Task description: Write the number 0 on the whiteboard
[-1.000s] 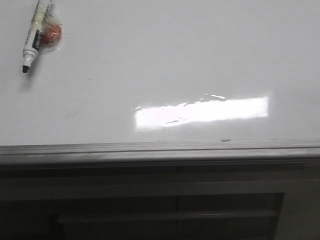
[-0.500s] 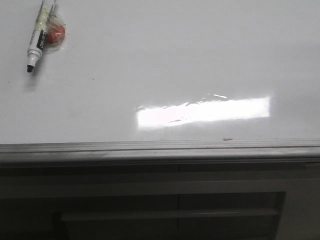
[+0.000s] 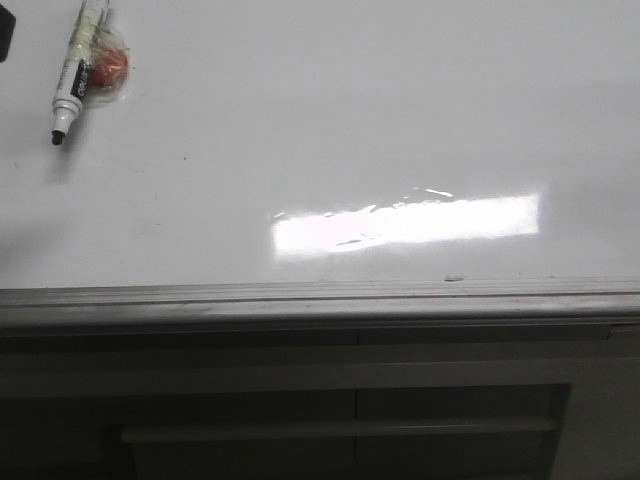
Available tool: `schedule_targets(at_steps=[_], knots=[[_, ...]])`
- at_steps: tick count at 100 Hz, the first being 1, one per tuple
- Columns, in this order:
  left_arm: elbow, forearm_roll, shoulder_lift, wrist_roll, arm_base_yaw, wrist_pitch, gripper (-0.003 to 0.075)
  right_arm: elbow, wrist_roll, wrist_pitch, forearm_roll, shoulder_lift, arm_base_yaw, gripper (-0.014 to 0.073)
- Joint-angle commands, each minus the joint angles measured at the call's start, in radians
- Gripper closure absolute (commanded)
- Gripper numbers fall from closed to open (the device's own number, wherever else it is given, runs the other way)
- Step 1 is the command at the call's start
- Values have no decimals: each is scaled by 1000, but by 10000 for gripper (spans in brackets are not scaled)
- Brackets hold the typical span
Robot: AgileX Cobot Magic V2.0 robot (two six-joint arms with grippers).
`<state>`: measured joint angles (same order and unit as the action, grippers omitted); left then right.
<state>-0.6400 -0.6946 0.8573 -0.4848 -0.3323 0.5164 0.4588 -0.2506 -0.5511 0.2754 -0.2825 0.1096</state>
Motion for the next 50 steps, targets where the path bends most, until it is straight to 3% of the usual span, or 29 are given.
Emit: schedule_targets(at_steps=[1, 50], knots=[[-39, -22, 26, 0, -12, -72, 299, 36, -13, 81, 2, -18, 0, 232], [-180, -1, 243, 2, -12, -71, 299, 36, -13, 81, 2, -18, 0, 232]])
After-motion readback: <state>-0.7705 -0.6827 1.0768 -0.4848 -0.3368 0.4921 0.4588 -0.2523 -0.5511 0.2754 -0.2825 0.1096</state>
